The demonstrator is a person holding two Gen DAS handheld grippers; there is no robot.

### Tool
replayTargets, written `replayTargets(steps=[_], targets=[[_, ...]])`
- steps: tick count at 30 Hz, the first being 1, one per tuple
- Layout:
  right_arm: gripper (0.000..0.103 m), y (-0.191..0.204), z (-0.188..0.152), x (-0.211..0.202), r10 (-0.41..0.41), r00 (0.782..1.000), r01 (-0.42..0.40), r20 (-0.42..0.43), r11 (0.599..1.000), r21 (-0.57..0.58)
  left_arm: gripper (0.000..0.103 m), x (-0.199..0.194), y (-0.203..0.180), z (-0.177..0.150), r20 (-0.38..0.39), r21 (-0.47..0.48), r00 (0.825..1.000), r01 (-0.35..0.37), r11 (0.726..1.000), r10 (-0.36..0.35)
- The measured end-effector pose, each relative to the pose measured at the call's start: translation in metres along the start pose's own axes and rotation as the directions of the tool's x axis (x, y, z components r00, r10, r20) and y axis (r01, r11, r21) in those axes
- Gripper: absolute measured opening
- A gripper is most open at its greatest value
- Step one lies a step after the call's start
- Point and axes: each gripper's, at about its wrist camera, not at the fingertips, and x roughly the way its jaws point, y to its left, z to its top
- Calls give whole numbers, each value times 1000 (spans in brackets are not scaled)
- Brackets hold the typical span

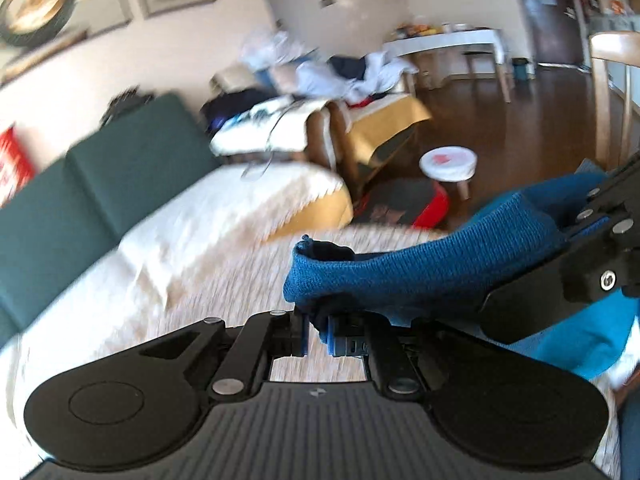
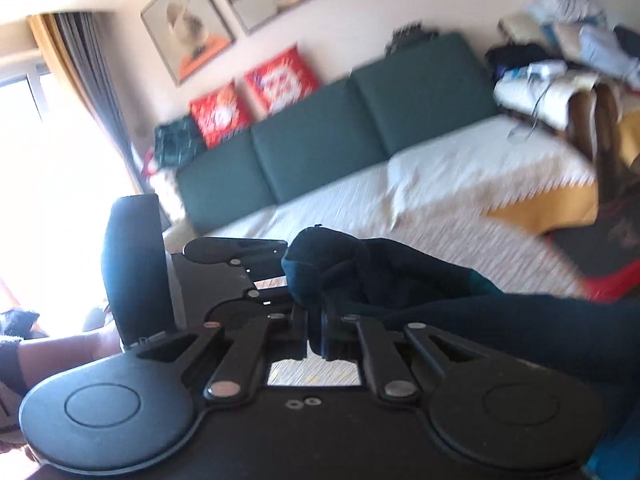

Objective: Fold clothes
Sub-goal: 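Lift the sweatshirt with both grippers and carry it onto the bed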

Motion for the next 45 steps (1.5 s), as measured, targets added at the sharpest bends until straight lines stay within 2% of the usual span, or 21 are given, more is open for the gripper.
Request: replayTargets(steps=[5, 8, 13, 16, 20, 23, 25, 29, 32, 37, 42, 44, 45], targets=[[103, 50, -34, 40, 1, 994, -6, -108, 999, -43, 7, -18, 33, -59, -37, -66, 998, -48, 997, 46], [103, 81, -43, 63, 24, 990, -31, -138, 998, -47, 7, -36, 59, -83, -34, -100, 996, -85, 991, 82], [103, 132, -36, 84, 87, 985, -106, -148, 987, -122, 7, -76, 111, -116, -13, -126, 989, -150, 981, 149], [103, 164, -31, 101, 121, 978, -151, -168, 973, -177, 7, -96, 136, -130, -11, -140, 978, -206, 968, 207], [103, 204, -31, 131, 143, 968, -192, -207, 951, -243, 7, -120, 164, -152, -36, -184, 965, -262, 948, 260], [103, 225, -46, 150, 148, 958, -213, -248, 941, -263, 7, -137, 174, -174, -64, -198, 958, -286, 938, 279], [103, 232, -58, 156, 154, 949, -229, -275, 937, -264, 7, -148, 179, -189, -83, -208, 954, -300, 931, 288], [103, 232, -79, 149, 116, 943, -220, -313, 922, -319, 7, -163, 181, -217, -135, -243, 943, -329, 912, 304], [103, 220, -88, 144, 77, 937, -200, -342, 919, -340, 7, -172, 178, -236, -161, -290, 943, -326, 900, 290], [103, 204, -96, 136, 35, 930, -167, -366, 927, -335, 7, -179, 165, -249, -158, -289, 963, -255, 923, 217], [103, 203, -96, 135, 15, 924, -157, -383, 926, -344, 8, -186, 162, -252, -168, -295, 971, -216, 931, 172], [103, 201, -98, 135, 3, 918, -156, -397, 922, -354, 11, -192, 157, -253, -177, -287, 970, -210, 934, 164], [103, 201, -100, 134, -3, 915, -155, -403, 920, -359, 17, -195, 156, -254, -180, -289, 971, -205, 935, 157]])
